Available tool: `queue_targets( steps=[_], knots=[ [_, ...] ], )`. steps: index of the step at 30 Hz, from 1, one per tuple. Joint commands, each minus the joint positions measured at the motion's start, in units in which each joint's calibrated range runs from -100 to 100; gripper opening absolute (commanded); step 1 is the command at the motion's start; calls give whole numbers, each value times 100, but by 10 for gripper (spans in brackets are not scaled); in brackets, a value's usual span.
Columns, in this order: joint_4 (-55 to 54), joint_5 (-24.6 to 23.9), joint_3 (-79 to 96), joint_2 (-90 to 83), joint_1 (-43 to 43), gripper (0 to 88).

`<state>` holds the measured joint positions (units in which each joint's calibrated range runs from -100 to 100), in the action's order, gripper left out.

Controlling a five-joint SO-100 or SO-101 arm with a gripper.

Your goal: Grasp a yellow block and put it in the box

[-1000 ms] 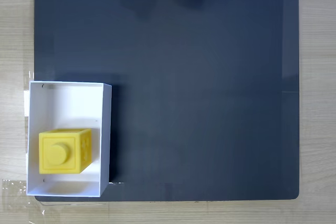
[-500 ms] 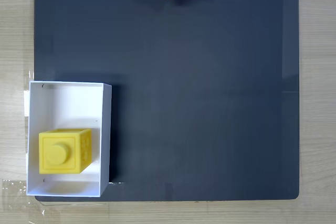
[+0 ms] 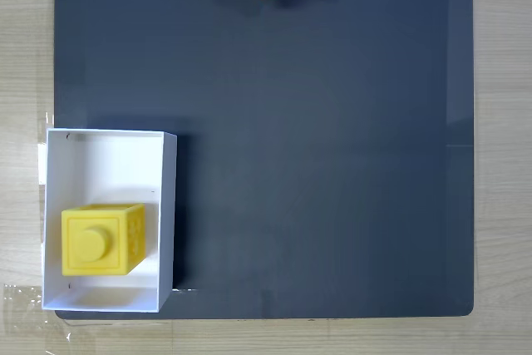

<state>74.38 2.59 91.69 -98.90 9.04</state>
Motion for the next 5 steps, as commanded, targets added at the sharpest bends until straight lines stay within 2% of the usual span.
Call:
queue_targets(
  steps=[1,5],
  knots=[
    [-13,19,-1,-8,47,11],
    [-13,19,-1,-8,47,11]
  ],
)
